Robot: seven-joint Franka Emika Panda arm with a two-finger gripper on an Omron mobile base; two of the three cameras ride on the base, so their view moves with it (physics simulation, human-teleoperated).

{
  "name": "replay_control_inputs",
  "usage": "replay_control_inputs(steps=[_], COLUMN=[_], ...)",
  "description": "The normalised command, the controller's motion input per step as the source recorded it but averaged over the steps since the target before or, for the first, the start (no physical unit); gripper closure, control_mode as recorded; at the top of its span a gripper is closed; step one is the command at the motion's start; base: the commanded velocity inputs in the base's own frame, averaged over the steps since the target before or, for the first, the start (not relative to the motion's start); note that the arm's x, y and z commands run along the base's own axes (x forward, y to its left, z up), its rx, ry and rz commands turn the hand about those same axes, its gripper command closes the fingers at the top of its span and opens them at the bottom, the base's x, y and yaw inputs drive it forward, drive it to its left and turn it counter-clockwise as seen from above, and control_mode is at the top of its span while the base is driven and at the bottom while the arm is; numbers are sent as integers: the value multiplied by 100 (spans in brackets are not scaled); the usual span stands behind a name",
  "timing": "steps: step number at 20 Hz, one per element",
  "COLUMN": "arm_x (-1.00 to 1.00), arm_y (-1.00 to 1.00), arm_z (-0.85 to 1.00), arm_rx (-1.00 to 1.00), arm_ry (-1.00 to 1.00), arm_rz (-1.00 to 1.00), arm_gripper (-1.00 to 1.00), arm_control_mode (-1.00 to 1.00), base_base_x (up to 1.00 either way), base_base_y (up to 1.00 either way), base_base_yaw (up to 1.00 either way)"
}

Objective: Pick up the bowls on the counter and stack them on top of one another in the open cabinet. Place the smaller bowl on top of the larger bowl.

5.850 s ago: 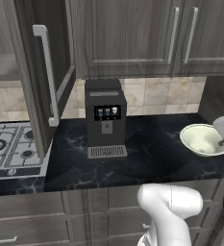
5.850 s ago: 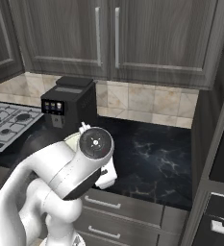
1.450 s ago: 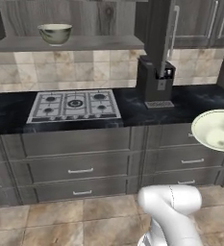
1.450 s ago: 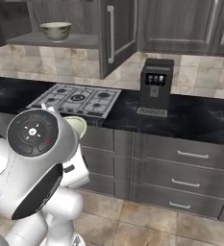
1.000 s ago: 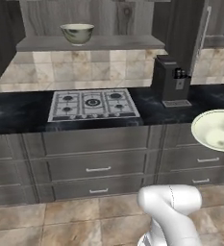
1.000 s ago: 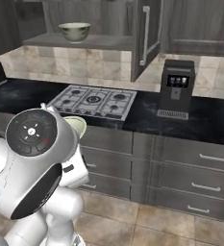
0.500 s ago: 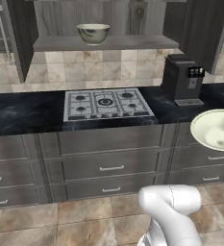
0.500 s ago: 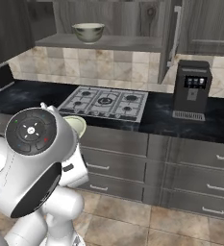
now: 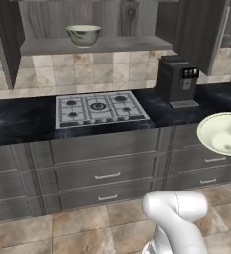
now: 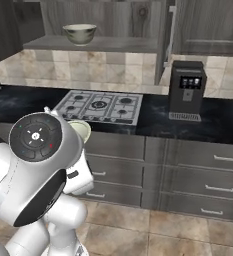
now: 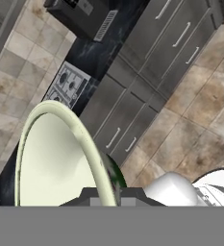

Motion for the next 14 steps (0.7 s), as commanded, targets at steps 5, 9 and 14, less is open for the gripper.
replay_control_inputs(steps=[5,9,14], arm_x=[0,0,0], arm_y=[0,0,0], arm_z=[0,0,0], arm_rx=[0,0,0], arm_ry=[0,0,0], arm_rz=[0,0,0], arm_gripper=[100,100,100], arm_control_mode=[100,100,100], base_base_x=[11,13,14], base_base_y=[35,62,62], base_base_yaw=[-9,0,0])
